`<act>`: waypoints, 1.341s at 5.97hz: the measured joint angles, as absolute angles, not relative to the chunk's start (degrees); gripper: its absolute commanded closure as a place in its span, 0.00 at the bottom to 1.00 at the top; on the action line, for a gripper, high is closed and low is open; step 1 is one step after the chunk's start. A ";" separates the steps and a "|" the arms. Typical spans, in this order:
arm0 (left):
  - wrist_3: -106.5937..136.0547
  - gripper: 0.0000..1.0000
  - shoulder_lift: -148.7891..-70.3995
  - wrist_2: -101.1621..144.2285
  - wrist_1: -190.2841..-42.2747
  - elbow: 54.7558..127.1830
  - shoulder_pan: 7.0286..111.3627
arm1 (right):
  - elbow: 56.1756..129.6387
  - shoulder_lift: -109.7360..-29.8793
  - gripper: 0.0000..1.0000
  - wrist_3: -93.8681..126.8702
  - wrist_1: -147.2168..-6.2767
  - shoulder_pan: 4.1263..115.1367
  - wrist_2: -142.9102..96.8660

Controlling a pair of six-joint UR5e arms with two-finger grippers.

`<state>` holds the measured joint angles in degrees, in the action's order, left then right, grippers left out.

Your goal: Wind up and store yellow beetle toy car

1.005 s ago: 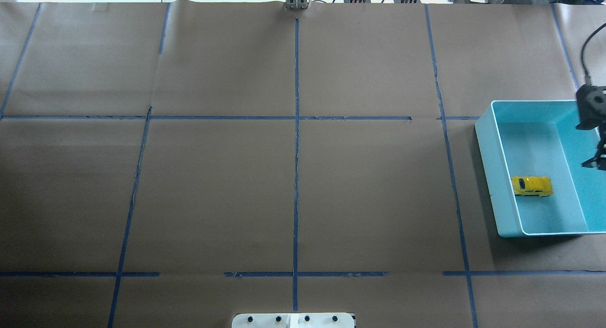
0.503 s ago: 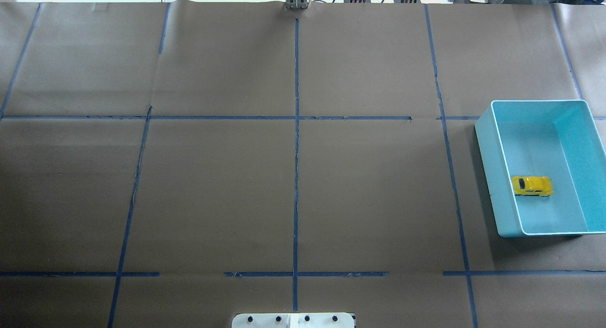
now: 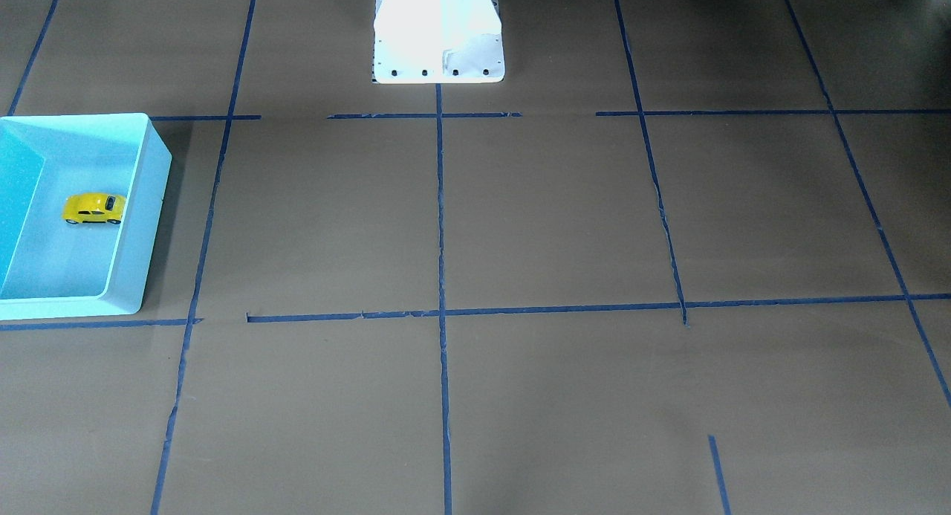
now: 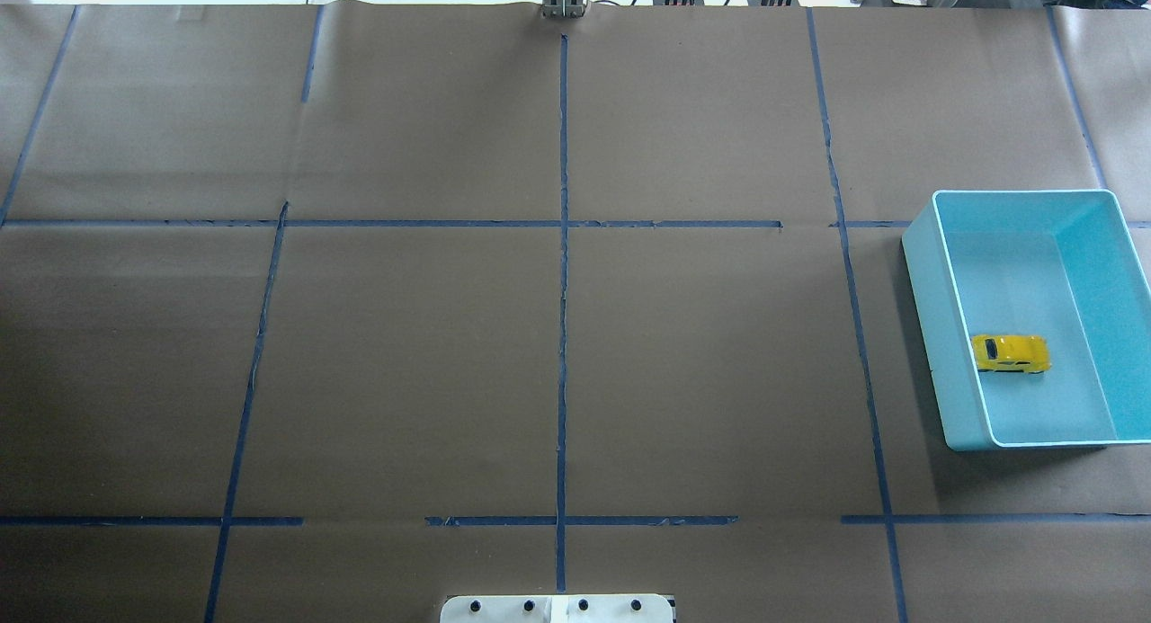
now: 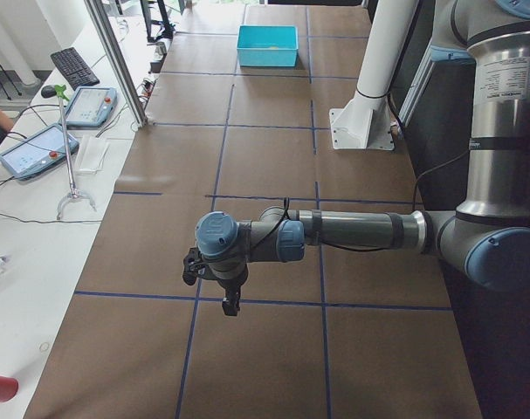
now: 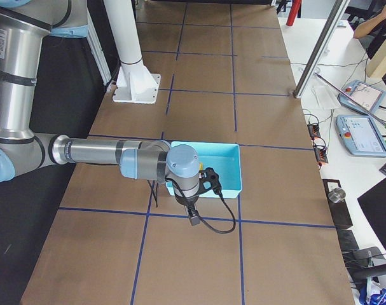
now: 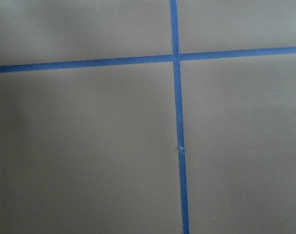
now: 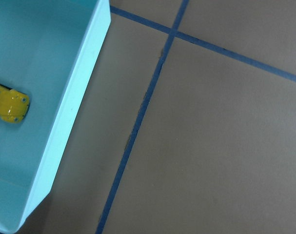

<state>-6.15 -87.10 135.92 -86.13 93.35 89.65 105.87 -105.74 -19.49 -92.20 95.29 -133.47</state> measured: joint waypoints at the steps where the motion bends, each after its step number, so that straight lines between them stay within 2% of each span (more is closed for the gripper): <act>1: -6.15 0.00 -87.10 135.95 -86.13 93.34 89.65 | 105.86 -106.57 0.00 -7.69 -92.17 95.67 -133.99; 3: -6.15 0.00 -87.33 135.97 -86.13 93.21 89.65 | 105.70 -106.73 0.00 5.84 -91.77 95.78 -134.05; 8: -6.15 0.00 -88.19 135.97 -86.13 92.17 89.65 | 104.28 -106.65 0.00 7.14 -91.32 95.80 -134.47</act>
